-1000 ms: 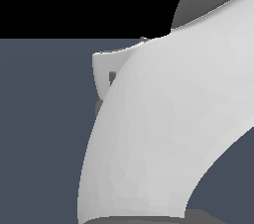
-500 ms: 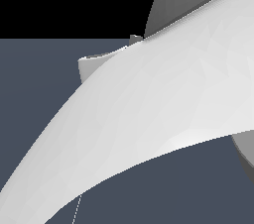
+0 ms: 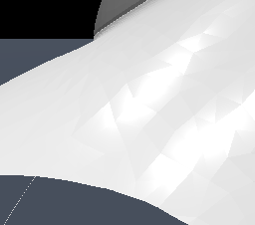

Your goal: Turn on the faucet by rotating a designated handle.

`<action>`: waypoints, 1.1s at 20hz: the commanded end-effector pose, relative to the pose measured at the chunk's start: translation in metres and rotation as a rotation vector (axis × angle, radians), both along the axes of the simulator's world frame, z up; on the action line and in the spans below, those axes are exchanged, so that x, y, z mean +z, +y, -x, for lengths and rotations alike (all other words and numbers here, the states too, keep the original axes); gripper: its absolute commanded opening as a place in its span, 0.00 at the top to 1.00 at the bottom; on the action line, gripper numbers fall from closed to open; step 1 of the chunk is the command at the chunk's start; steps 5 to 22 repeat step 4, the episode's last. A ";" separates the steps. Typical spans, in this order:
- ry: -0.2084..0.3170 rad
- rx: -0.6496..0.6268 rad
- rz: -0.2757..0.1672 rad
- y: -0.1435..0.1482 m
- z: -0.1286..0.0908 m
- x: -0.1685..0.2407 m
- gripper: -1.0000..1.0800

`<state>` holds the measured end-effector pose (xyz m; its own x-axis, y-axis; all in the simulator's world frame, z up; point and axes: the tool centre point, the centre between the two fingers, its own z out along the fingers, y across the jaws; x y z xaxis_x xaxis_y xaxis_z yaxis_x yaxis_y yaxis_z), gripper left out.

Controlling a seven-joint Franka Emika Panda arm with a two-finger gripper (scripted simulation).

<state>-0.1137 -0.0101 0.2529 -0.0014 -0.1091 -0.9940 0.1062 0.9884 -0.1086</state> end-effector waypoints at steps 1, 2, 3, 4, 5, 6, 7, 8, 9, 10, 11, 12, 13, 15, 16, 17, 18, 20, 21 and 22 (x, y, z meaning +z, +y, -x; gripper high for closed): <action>0.007 0.015 -0.096 0.035 -0.009 0.030 1.00; 0.005 0.016 -0.097 0.038 -0.009 0.032 1.00; 0.003 0.018 -0.098 0.041 -0.010 0.033 1.00; 0.003 0.018 -0.098 0.041 -0.010 0.033 1.00; 0.003 0.018 -0.098 0.041 -0.010 0.033 1.00; 0.003 0.018 -0.098 0.041 -0.010 0.033 1.00; 0.003 0.018 -0.098 0.041 -0.010 0.033 1.00; 0.003 0.018 -0.098 0.041 -0.010 0.033 1.00; 0.003 0.018 -0.098 0.041 -0.010 0.033 1.00; 0.003 0.018 -0.098 0.041 -0.010 0.033 1.00; 0.003 0.018 -0.098 0.041 -0.010 0.033 1.00; 0.003 0.018 -0.098 0.041 -0.010 0.033 1.00; 0.003 0.018 -0.098 0.041 -0.010 0.033 1.00; 0.003 0.018 -0.098 0.041 -0.010 0.033 1.00; 0.003 0.018 -0.098 0.041 -0.010 0.033 1.00; 0.003 0.018 -0.098 0.041 -0.010 0.033 1.00; 0.003 0.018 -0.098 0.041 -0.010 0.033 1.00; 0.003 0.018 -0.098 0.041 -0.010 0.033 1.00; 0.003 0.018 -0.098 0.041 -0.010 0.033 1.00; 0.003 0.018 -0.098 0.041 -0.010 0.033 1.00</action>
